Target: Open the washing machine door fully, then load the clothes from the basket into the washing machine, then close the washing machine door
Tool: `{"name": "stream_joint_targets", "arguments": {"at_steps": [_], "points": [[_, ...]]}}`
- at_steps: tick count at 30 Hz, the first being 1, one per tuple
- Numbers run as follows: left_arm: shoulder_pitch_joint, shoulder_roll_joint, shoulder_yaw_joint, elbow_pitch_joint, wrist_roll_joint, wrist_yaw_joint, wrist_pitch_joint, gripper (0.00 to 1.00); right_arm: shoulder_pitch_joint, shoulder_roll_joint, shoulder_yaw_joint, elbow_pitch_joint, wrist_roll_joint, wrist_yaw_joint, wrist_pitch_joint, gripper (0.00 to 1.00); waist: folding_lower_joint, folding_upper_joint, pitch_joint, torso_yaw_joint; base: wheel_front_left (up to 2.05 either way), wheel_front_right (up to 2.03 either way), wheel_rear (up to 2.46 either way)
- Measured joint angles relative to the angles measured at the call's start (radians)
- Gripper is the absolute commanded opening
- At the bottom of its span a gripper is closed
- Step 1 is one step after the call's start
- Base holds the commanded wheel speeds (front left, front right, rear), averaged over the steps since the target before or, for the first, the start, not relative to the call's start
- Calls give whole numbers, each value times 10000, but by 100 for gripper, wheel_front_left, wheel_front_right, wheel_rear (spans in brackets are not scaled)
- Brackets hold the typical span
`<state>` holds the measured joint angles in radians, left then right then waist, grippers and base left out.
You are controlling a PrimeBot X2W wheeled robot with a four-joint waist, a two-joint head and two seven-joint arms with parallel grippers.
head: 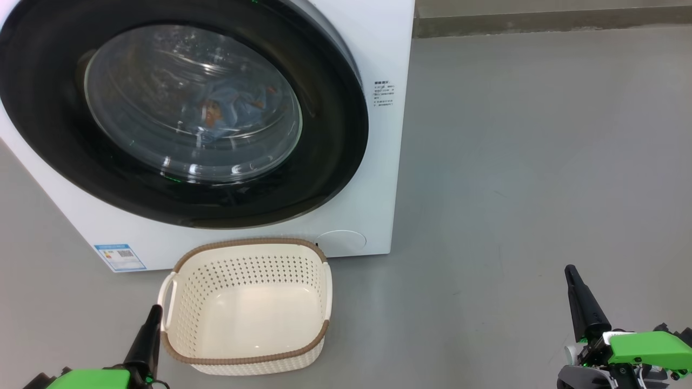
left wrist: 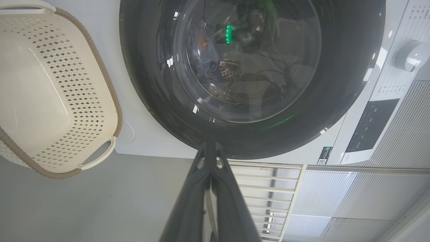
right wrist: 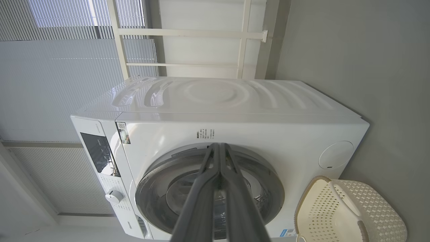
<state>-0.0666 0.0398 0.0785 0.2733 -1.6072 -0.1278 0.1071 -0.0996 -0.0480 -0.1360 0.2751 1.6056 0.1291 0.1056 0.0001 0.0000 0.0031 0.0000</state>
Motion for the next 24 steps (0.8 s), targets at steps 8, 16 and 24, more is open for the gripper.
{"name": "stream_joint_targets", "arguments": {"at_steps": [8,16,24], "points": [[0,-2,2,0,0,0,2,0,0,0,0,0,0,0,0,0,0,0,0,0,0,0,0],[0,-4,4,0,0,0,2,0,1,2,-2,0,0,0,0,0,0,0,0,0,0,0,0],[0,-8,4,0,0,0,2,0,1,2,-2,0,0,0,0,0,0,0,0,0,0,0,0]]}}
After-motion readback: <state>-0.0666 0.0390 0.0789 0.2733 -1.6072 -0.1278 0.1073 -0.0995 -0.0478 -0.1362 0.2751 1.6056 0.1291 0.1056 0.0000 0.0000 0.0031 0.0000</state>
